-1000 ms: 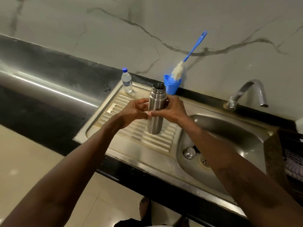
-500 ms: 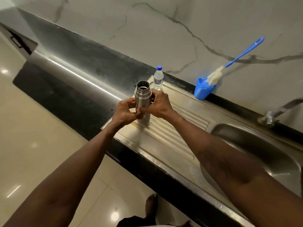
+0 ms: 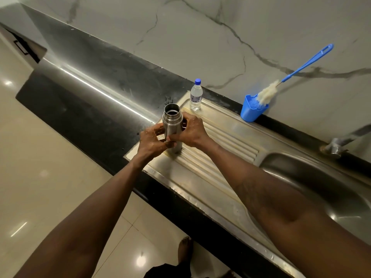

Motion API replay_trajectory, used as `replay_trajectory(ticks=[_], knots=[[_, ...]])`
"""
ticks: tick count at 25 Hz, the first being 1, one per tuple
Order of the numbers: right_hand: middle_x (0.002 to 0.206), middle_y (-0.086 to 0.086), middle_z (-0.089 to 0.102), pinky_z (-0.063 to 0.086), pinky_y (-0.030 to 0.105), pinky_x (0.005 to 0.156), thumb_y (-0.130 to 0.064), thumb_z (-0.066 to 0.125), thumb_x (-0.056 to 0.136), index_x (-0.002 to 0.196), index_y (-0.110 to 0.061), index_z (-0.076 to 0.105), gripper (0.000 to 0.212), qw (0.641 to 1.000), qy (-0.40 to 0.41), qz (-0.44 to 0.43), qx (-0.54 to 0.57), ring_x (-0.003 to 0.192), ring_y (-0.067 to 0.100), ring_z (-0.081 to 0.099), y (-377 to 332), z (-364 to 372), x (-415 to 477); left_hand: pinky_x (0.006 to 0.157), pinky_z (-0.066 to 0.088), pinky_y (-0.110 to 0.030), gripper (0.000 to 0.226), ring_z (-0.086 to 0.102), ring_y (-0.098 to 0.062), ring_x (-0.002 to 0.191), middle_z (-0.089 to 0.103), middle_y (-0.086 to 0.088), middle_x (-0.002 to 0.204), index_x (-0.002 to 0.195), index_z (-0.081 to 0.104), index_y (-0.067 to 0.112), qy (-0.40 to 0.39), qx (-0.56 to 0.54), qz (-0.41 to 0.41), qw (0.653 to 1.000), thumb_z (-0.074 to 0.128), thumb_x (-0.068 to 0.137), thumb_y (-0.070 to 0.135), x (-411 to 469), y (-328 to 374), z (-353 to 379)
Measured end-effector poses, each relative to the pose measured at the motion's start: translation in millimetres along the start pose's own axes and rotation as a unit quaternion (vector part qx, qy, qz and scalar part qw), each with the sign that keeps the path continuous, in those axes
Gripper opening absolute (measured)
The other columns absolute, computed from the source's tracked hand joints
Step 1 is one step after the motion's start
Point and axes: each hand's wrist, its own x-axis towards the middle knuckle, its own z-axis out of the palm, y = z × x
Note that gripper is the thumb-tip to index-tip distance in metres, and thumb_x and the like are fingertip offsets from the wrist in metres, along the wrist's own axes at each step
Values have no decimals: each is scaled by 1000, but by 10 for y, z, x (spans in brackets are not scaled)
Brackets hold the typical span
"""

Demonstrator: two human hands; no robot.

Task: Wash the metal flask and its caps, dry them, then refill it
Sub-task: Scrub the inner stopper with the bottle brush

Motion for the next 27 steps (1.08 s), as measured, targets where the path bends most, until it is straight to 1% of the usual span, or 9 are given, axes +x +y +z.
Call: replay_trajectory(ticks=[5, 8, 10, 12, 15, 18, 22, 25, 27], knots=[[105, -8, 72, 59, 34, 87, -43, 98, 51, 116, -22, 67, 75, 1000, -24, 10, 8, 97, 13, 66, 39, -11, 16, 95, 57, -29, 75, 68, -10, 111, 73, 3, 122, 133, 66, 21, 22, 11, -12, 1000, 98, 65, 19, -61, 19, 64], [118, -2, 71, 59, 40, 93, -46, 98, 51, 126, -22, 62, 86, 999, -38, 16, 20, 108, 16, 67, 102, -48, 10, 82, 61, -28, 73, 69, -10, 104, 72, -1, 116, 128, 60, 20, 81, 15, -32, 996, 98, 68, 38, -182, -3, 119], [131, 5, 67, 57, 38, 98, -46, 99, 52, 137, -20, 56, 99, 998, -44, 32, 33, 118, 20, 64, 160, -120, -30, 71, 60, -27, 62, 69, -10, 89, 70, 1, 101, 113, 62, 19, 130, 44, -30, 990, 94, 71, 50, -267, 16, 176], [136, 10, 64, 55, 33, 98, -44, 100, 54, 143, -17, 51, 105, 996, -47, 52, 48, 122, 21, 62, 218, -204, -106, 62, 56, -25, 50, 67, -6, 73, 68, 4, 86, 96, 65, 16, 142, 53, -30, 988, 91, 74, 52, -339, 83, 260], [134, 9, 65, 55, 33, 98, -43, 99, 58, 142, -16, 53, 99, 995, -38, 63, 61, 119, 19, 63, 347, -362, -302, 60, 51, -13, 37, 67, 1, 68, 71, 6, 80, 88, 72, 14, 92, 50, -54, 993, 94, 74, 40, -416, 253, 482], [128, 6, 68, 57, 32, 97, -42, 94, 66, 136, -17, 60, 82, 996, -24, 70, 58, 116, 14, 65, 587, -612, -580, 67, 55, -16, 36, 71, -3, 76, 74, 5, 86, 93, 75, 18, 29, 61, -51, 996, 94, 74, 41, -485, 442, 821], [113, 0, 75, 58, 27, 94, -26, 89, 77, 119, -16, 72, 47, 990, 33, 132, 48, 103, 9, 70, 1104, -1142, -1045, 70, 59, -18, 46, 74, -5, 79, 76, 3, 92, 101, 77, 14, -34, 57, -23, 998, 96, 70, 42, -522, 745, 1445], [102, 2, 76, 59, 26, 89, -20, 89, 78, 111, -13, 75, 36, 979, 73, 186, 39, 93, 11, 72, 1561, -1501, -1450, 72, 60, -19, 49, 75, -5, 80, 77, 3, 95, 103, 78, 13, -94, 64, -1, 994, 97, 68, 42, -579, 1011, 2008], [97, 4, 76, 60, 32, 90, -12, 86, 79, 106, -10, 76, 29, 972, 83, 218, 34, 87, 12, 71, 1849, -1666, -1721, 73, 60, -19, 49, 75, -8, 82, 77, 2, 98, 107, 78, 13, -160, 82, 12, 984, 98, 69, 36, -647, 1177, 2376]])
